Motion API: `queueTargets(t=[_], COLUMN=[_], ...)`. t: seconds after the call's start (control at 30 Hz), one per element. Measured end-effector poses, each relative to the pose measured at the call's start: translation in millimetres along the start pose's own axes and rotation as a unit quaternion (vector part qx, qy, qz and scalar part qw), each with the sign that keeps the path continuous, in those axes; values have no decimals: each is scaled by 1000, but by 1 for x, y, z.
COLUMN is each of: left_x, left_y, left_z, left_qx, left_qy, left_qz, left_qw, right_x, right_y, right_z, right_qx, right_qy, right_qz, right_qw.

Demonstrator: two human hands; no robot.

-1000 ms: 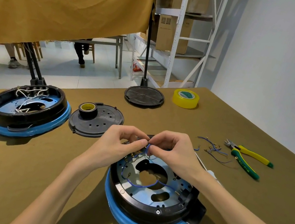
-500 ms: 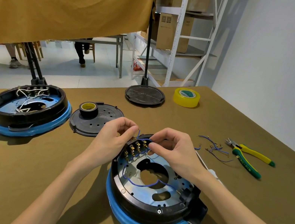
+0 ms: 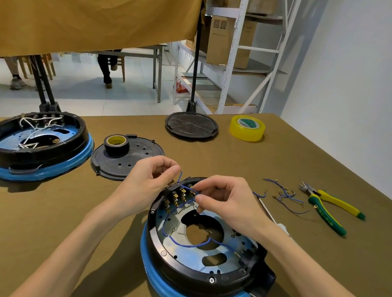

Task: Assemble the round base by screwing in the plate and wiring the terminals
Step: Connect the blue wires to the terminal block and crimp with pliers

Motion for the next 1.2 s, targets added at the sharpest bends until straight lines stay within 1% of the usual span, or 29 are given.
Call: queueTargets(t=[0.1, 0.23, 0.37, 0.53, 0.7, 0.8, 0.97, 1.03, 1.1, 1.13, 1.2], left_x=[-3, -8, -5, -2, -3, -4, -1, -1, -1, -1, -3], left_y=[-1, -3, -3, -2, -4, -7, -11, -14, -16, -17, -17], left_z=[1, 6, 5, 2, 6, 6, -8, -13, -15, -15, -16], left_qx=[22, 59, 62, 62, 107, 115, 154, 171, 173, 168, 157], left_qy=[-12, -7, 4, 0, 34, 38, 36, 50, 69, 72, 68], left_qz=[7, 19, 21, 20, 17, 15, 8, 11, 19, 21, 29], left_qw=[1000, 998, 998, 998, 994, 993, 987, 984, 982, 983, 985], right_x=[-2, -4, -6, -6, -5, -3, -2, -2, -2, -3, -7], right_y=[1, 0, -1, 0, -2, -5, -7, -7, -5, -4, -3], right_z=[2, 7, 9, 7, 11, 13, 14, 17, 21, 22, 24], right_qx=[10, 46, 69, 55, 59, 71, 88, 96, 96, 97, 108], right_qy=[11, 39, 17, 10, -67, -96, -89, -74, -65, -57, -5], right_qz=[4, 14, 24, 18, 4, 2, 44, 52, 65, 82, 150], right_qw=[1000, 998, 997, 998, 996, 993, 991, 991, 991, 990, 983])
Point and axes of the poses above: each hand's wrist, its own y-axis towards the middle knuckle, its own z-axis out of the palm, x = y × z, the point moved 6 cm from there along y, towards the middle knuckle, and after that the axes turned 6 degrees about y, right-handed, at the moved point
